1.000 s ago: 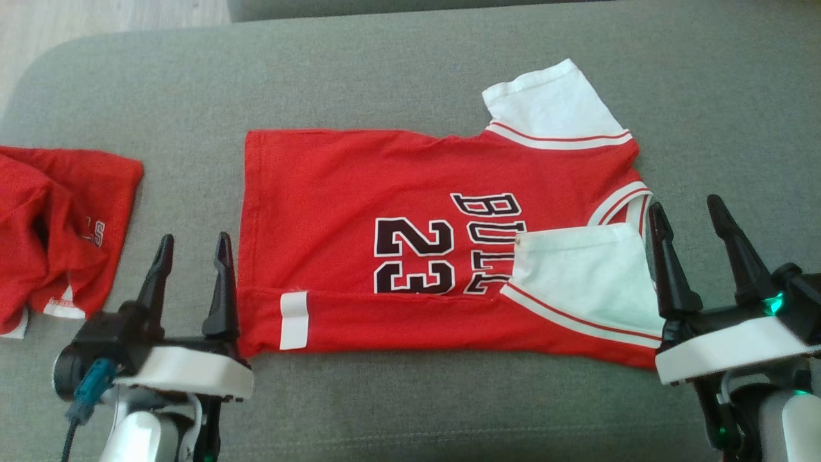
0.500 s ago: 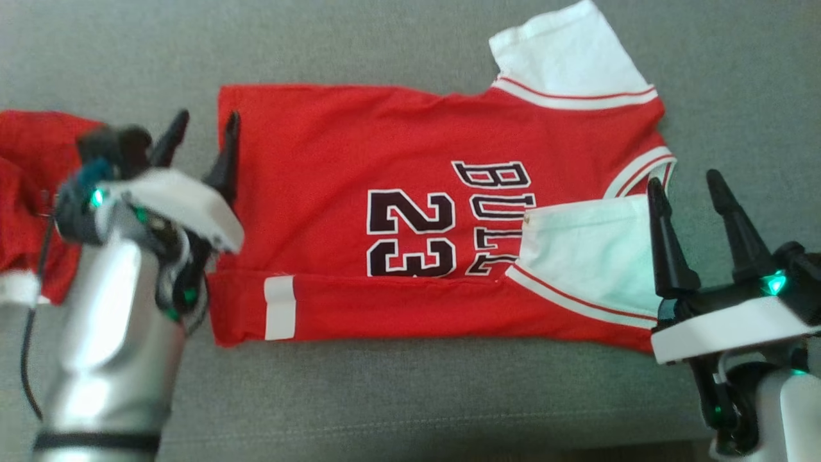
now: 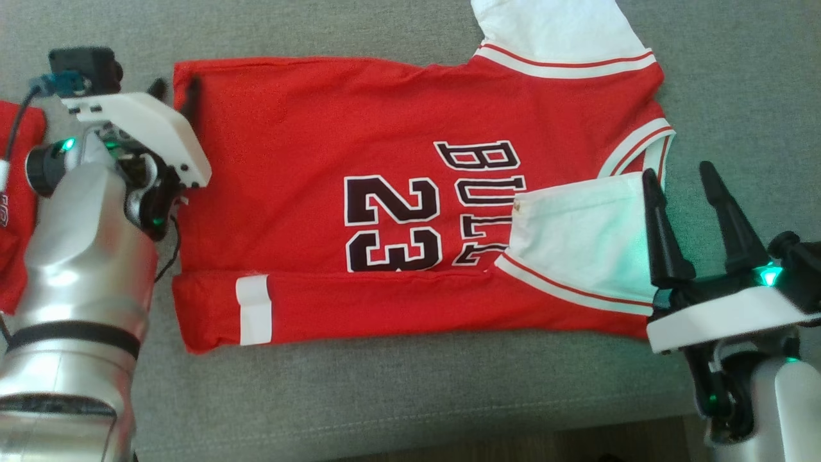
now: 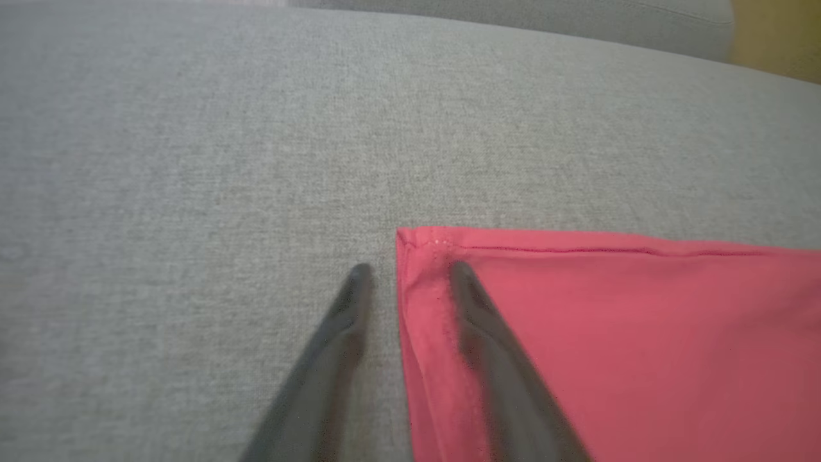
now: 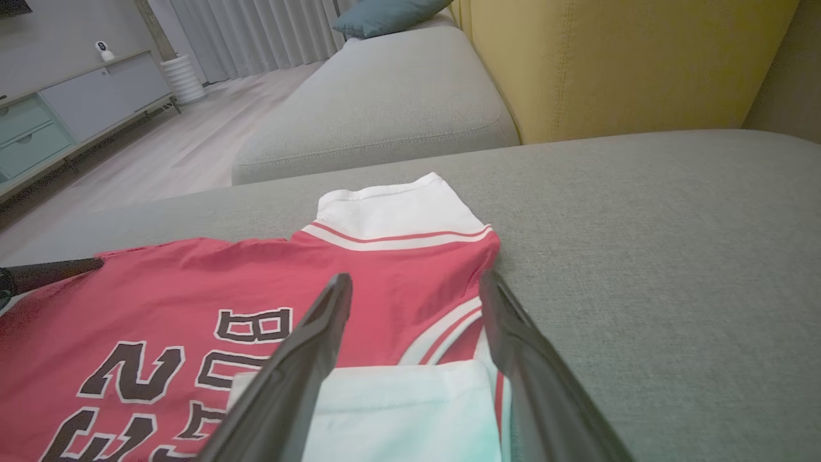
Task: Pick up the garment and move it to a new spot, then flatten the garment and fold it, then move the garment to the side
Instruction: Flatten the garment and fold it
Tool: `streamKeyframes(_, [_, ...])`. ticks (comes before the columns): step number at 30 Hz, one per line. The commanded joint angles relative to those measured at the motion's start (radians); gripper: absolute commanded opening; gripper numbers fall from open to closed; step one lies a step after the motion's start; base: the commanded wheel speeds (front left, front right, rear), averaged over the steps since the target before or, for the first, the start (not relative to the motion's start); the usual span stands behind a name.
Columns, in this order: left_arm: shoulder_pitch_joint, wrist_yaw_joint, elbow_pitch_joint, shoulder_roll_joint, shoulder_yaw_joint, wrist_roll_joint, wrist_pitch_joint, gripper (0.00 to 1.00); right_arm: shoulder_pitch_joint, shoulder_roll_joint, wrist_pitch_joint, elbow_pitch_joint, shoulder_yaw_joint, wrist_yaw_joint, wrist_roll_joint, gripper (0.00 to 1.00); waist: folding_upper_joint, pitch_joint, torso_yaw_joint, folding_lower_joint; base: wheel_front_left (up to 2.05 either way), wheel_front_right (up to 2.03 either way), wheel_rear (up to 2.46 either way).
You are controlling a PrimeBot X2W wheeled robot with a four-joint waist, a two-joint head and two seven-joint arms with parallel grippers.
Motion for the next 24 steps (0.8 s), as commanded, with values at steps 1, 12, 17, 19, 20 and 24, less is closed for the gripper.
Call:
streamKeyframes(1, [-0.019, -0.009, 0.011, 0.034, 0.019, -0.009, 0.007, 0.0, -0.026, -0.004, 0.0, -0.025, 0.009, -0.001, -0.002, 1.0, 0.0, -0.001, 0.002, -0.0001, 0.0, 0.0, 0.0])
streamKeyframes(12, [-0.081, -0.032, 0.109, -0.012, -0.026, -0.012, -0.098, 0.0, -0.354, -0.119, 0.121, 0.203, -0.018, -0.001, 0.081, 1.0, 0.0, 0.023, 0.055, -0.0001, 0.0, 0.0, 0.0])
streamKeyframes(17, [-0.128, -0.037, 0.116, -0.061, -0.055, -0.016, -0.145, 0.0, -0.568, -0.176, 0.19, 0.401, -0.003, -0.001, 0.116, 1.0, 0.0, 0.067, 0.123, -0.0001, 0.0, 0.0, 0.0])
streamKeyframes(19, [-0.136, -0.038, 0.118, -0.07, -0.061, -0.019, -0.153, 0.0, -0.607, -0.187, 0.203, 0.444, 0.002, -0.001, 0.117, 1.0, 0.0, 0.074, 0.136, -0.0001, 0.0, 0.0, 0.0])
streamKeyframes(20, [-0.144, -0.038, 0.12, -0.077, -0.068, -0.021, -0.159, 0.0, -0.644, -0.197, 0.218, 0.49, 0.005, -0.001, 0.117, 1.0, 0.0, 0.081, 0.148, -0.0001, 0.0, 0.0, 0.0])
streamKeyframes(24, [-0.166, -0.04, 0.123, -0.102, -0.1, -0.033, -0.183, 0.0, -0.775, -0.232, 0.249, 0.66, 0.011, -0.001, 0.114, 1.0, 0.0, 0.101, 0.186, -0.0001, 0.0, 0.0, 0.0])
